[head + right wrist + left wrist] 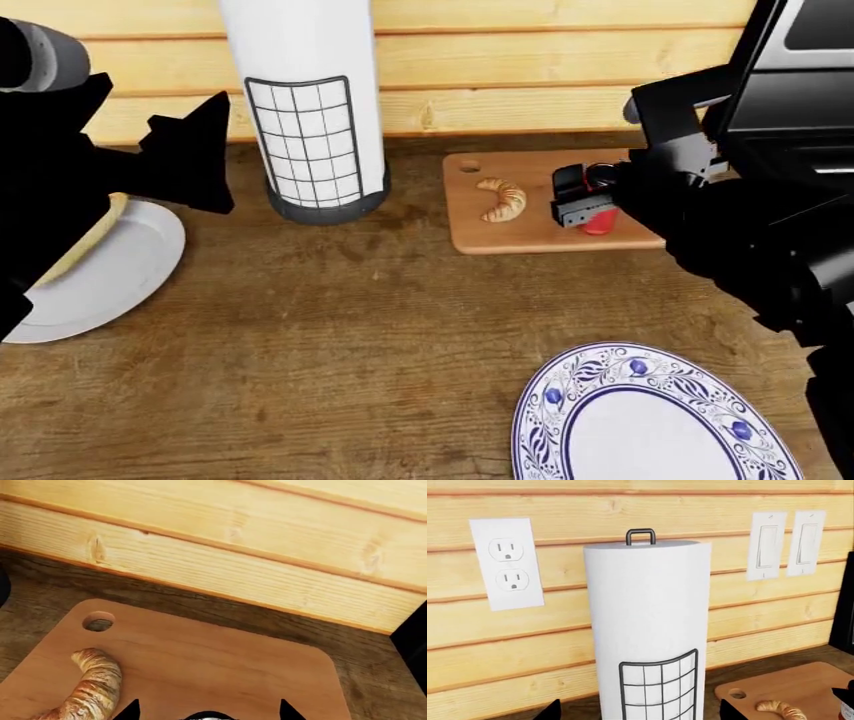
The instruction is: From the different types of pastries on the counter, select a croissant and place it on the cutting board. Then retrieve a jar of jam from the cabinet and place it alongside the croissant on the cutting board.
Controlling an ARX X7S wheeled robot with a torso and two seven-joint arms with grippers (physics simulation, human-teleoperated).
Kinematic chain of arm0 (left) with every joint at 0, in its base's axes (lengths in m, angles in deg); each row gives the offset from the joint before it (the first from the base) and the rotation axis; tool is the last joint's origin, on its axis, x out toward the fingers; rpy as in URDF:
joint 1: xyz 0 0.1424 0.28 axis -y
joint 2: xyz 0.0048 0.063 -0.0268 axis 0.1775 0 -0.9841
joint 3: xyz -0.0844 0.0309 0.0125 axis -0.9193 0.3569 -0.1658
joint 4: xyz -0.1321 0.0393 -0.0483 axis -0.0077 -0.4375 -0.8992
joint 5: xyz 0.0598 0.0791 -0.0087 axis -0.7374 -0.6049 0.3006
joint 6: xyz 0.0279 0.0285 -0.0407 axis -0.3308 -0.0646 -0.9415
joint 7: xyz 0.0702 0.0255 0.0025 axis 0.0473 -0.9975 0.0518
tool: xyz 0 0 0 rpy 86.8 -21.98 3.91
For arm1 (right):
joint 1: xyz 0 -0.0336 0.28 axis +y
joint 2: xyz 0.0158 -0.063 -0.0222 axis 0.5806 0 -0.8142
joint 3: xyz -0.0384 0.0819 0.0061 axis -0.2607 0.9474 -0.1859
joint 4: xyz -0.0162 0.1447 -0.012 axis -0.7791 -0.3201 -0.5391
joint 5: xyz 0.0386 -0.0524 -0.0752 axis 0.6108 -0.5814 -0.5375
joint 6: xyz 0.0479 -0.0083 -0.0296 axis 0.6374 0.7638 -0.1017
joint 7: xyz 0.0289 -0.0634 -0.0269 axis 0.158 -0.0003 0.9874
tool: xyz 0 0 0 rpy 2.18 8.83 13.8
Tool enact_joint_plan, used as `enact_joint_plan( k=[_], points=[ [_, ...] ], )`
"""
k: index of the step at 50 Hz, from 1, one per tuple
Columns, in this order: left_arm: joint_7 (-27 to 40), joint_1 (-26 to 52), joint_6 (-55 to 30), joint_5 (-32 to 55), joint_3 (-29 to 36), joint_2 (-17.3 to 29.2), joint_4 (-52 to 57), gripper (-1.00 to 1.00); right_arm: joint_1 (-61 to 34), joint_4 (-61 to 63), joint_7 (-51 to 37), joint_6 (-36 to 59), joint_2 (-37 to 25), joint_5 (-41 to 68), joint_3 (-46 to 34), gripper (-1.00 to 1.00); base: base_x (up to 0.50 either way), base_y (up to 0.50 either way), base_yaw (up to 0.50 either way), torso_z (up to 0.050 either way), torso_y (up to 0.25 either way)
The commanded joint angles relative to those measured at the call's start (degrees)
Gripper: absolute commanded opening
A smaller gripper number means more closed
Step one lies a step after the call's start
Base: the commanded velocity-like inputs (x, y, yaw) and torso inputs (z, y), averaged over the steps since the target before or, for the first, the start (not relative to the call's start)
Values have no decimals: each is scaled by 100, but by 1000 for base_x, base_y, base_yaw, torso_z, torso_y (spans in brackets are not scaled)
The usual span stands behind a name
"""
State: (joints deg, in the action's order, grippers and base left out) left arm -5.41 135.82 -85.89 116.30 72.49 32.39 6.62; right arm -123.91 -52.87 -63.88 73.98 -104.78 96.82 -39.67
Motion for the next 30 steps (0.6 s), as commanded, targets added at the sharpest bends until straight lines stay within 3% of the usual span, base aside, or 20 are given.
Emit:
enact_joint_plan(
  k=[1, 14, 30],
  points=[
    [10, 25, 3, 21, 2, 7, 3, 100, -148, 447, -9, 111, -172, 146, 112, 100, 0, 0, 0, 0, 0],
    [33, 59, -3, 88, -22, 61, 13, 100, -356, 1872, -231, 667, -832, 895, 560, 100, 0, 0, 0, 0, 1],
    [125, -128, 129, 286, -238, 221, 136, 100, -587, 4014, -1467, 1804, -2362, 3325, 1789, 100, 0, 0, 0, 0, 0]
  ],
)
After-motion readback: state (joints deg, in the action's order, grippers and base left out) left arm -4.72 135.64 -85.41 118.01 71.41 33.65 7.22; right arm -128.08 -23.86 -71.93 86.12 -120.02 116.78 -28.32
